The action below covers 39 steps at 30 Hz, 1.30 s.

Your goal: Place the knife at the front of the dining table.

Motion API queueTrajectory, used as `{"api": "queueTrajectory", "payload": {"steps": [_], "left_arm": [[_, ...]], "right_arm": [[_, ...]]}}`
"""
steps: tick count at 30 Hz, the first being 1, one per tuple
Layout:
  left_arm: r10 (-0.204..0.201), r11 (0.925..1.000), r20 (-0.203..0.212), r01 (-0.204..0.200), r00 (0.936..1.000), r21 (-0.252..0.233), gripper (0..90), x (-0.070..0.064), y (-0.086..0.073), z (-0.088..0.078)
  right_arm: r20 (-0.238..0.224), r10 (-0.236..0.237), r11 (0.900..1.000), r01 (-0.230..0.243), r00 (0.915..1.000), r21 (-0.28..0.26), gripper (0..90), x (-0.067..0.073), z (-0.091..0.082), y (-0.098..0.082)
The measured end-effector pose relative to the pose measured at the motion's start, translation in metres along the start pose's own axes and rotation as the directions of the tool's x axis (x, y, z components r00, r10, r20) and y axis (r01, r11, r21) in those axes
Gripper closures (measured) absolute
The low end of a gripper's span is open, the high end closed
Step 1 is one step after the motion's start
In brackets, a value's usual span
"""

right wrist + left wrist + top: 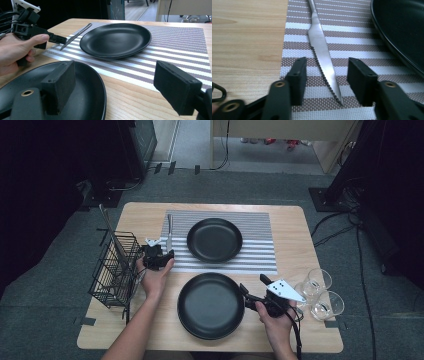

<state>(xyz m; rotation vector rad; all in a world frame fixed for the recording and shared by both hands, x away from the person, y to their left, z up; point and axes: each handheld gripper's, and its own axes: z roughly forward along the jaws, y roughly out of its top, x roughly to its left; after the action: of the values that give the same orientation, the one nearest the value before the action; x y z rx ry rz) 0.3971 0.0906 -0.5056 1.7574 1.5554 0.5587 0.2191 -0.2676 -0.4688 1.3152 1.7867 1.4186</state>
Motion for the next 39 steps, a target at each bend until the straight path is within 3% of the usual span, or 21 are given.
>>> {"api": "queueTrajectory", "payload": {"steps": [2,5,12,14,18,21,24,30,39], "left_arm": [[-0.002,1.0,0.024,0.002,0.9997,-0.006,44.0,-0.002,0.0,-0.004],[0.036,0.9985,0.02,-0.035,0.9992,-0.043,42.7,-0.004,-0.002,-0.012],[0.078,0.9968,0.074,-0.077,0.9942,-0.019,23.8,-0.013,-0.011,-0.02],[0.095,0.9955,0.07,-0.094,0.9931,-0.011,14.7,-0.016,-0.013,-0.022],[0.13,0.9915,0.077,-0.13,0.9885,-0.012,9.9,-0.017,-0.016,-0.033],[0.129,0.9916,0.101,-0.128,0.9865,-0.015,3.6,-0.017,-0.018,-0.039],[0.127,0.9919,0.113,-0.125,0.9854,-0.02,2.0,-0.017,-0.021,-0.046],[0.161,0.987,0.138,-0.159,0.9773,-0.025,0.0,-0.021,-0.031,-0.06],[0.176,0.984,0.178,-0.168,0.9681,-0.059,0.0,-0.022,-0.05,-0.081]], "right_arm": [[0.0,0.004,1.0,-0.004,1.0,0.0,17.8,0.0,0.0,0.0],[-0.007,0.007,1.0,-0.007,0.9999,-0.001,17.5,-0.001,0.0,0.001],[-0.028,0.0,1.0,0.0,0.9996,0.006,16.5,0.002,0.001,0.001],[-0.038,-0.002,1.0,0.002,0.9993,0.002,16.0,0.002,0.001,0.002],[-0.052,-0.008,1.0,0.008,0.9986,0.0,15.9,0.004,0.001,0.003],[-0.057,-0.012,1.0,0.012,0.9983,0.005,15.9,0.006,0.002,0.003],[-0.062,-0.014,1.0,0.014,0.998,0.006,15.8,0.008,0.003,0.004],[-0.073,-0.009,1.0,0.009,0.9973,0.005,15.8,0.008,0.003,0.007],[-0.091,-0.012,1.0,0.013,0.9958,0.002,15.7,0.012,0.004,0.011]]}}
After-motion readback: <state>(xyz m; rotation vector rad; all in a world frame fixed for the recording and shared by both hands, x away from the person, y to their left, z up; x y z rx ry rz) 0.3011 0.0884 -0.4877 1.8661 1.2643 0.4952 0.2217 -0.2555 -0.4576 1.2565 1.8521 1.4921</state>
